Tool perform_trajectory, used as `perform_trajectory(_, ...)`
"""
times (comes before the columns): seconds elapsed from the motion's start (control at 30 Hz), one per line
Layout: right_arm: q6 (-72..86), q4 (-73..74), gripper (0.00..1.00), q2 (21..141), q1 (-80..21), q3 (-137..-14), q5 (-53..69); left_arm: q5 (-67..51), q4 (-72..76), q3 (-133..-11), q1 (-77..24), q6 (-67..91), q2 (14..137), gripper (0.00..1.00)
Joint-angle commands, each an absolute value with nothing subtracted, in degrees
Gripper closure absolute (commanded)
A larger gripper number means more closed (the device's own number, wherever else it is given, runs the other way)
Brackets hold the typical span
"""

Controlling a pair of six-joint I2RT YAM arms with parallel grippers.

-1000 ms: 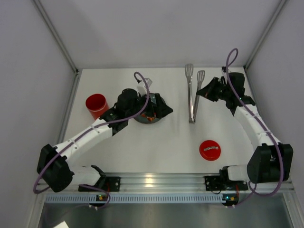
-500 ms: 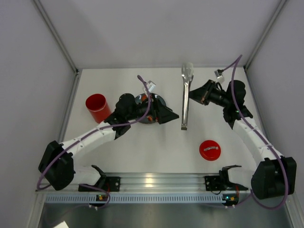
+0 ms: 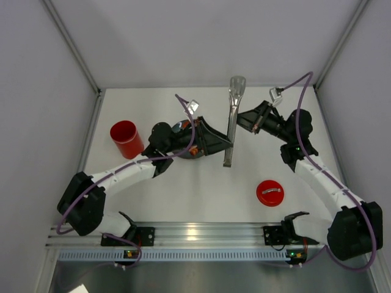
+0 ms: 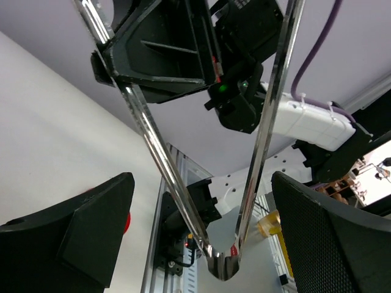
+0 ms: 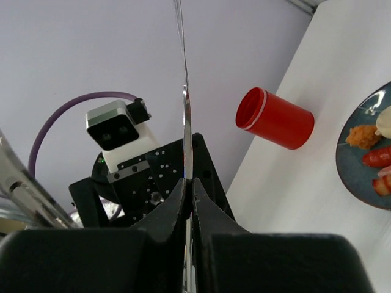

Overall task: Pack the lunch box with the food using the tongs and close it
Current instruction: Pick up the clamp at the center of the board.

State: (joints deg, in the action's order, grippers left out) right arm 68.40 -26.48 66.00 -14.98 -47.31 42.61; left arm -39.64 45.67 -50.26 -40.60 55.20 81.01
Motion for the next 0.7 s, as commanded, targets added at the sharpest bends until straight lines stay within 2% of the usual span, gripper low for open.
perform_trajectory(0.0,71.97,-36.90,1.00,64.60,-15.91,-45.97,37.37,-39.82,58.79,-49.75,-40.69,59.32,81.38,0.01)
perform_trajectory(0.33,74.71,-46.75,1.00,65.65,-20.12,-42.45,25.24,-35.86,65.65,-49.48,-41.57,63.72,82.97,0.02)
perform_trajectory(0.67,76.38,-55.02,1.00,65.74,-22.24,-39.20,20.12,-31.03,67.59,-47.37,-41.57,63.81,80.95,0.07)
